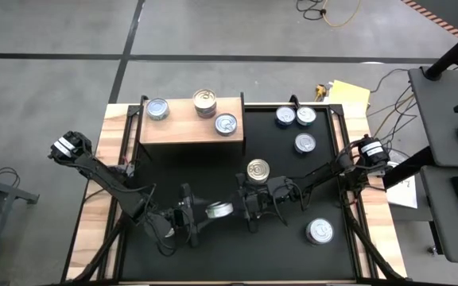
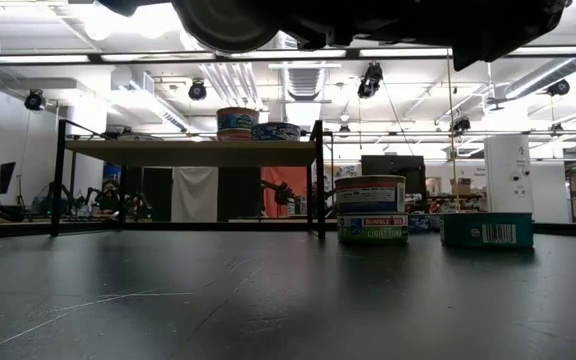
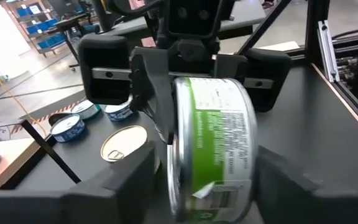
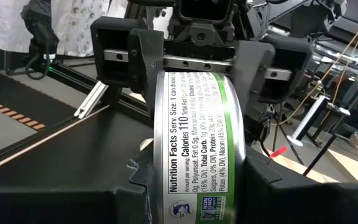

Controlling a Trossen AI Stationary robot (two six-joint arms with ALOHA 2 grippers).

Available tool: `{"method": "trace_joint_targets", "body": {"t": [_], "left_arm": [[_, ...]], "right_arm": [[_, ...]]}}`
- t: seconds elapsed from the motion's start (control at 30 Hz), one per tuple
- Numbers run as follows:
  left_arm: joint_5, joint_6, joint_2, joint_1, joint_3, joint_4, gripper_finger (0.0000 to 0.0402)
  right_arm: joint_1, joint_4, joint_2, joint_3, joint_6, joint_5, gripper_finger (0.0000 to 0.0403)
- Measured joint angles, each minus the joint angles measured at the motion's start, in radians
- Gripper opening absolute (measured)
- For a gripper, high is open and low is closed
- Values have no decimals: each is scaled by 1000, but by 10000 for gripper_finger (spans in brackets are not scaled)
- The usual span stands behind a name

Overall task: Stack canned seafood by type on shelf
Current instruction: Stack the green/white tuna can on top of the other green/white tuna can on the shelf

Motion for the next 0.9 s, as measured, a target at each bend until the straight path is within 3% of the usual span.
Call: {"method": "trace_joint_targets", "body": {"t": [0.1, 0.13, 0.37, 0.5, 0.67, 0.9], "left_arm": [[7, 6, 0, 0, -8, -2, 129], [9, 5, 0, 0, -11, -1, 122], [-35, -1, 0, -1, -14, 1, 126], [-175, -58, -23, -5, -12, 1, 126], [-251, -84, -129, -6, -17, 4, 126], [-267, -60, -378, -8, -68, 2, 126]], "right_arm": [[-1, -7, 0, 0, 12, 6, 125], [-1, -9, 0, 0, 19, 6, 125], [0, -4, -2, 3, 43, 13, 239], [0, -54, -43, 4, 6, 169, 281], [15, -235, -153, 3, -65, 351, 302], [47, -444, -309, 3, -67, 364, 292]]}}
